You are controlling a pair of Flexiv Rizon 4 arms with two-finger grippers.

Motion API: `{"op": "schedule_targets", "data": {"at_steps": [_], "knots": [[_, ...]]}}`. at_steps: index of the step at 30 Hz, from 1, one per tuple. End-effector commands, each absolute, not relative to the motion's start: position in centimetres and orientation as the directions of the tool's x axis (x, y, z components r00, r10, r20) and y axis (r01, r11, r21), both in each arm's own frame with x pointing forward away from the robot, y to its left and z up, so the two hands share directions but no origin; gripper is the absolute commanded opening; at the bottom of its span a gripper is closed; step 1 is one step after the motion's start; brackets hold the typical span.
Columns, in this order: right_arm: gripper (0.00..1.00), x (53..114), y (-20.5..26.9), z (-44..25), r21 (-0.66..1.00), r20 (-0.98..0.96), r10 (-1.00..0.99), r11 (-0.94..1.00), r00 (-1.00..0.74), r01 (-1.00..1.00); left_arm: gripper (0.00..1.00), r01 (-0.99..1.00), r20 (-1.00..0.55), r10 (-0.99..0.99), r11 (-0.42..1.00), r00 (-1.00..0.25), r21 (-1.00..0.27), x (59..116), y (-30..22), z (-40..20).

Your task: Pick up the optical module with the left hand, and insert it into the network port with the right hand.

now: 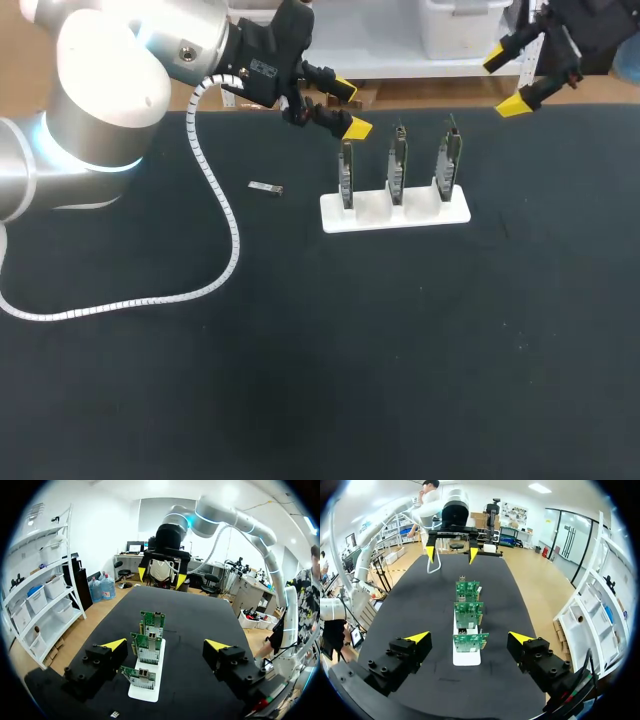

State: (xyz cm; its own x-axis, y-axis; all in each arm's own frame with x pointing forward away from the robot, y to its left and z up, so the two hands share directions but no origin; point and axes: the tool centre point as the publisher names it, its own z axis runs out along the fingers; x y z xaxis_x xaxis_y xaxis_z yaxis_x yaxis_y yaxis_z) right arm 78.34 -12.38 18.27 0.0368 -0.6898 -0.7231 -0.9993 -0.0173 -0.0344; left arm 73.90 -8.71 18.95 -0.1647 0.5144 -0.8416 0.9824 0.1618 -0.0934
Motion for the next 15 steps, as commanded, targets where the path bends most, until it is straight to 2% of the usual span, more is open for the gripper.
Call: {"op": "schedule_targets", "data": {"at_steps": [1,15], "knots": [[1.00,78.5,-12.9,18.3,-0.015,-0.727,-0.685,-0.053,0.047,-0.998,1.00,0.982,-0.838,0.519,0.166,-0.169,-0.095,73.9,-8.8,19.0],[1.00,77.1,-12.6,17.9,-0.004,-0.705,-0.705,-0.111,0.082,-0.994,1.00,0.982,-0.838,0.519,0.166,-0.169,-0.095,73.9,-8.8,19.0]]}}
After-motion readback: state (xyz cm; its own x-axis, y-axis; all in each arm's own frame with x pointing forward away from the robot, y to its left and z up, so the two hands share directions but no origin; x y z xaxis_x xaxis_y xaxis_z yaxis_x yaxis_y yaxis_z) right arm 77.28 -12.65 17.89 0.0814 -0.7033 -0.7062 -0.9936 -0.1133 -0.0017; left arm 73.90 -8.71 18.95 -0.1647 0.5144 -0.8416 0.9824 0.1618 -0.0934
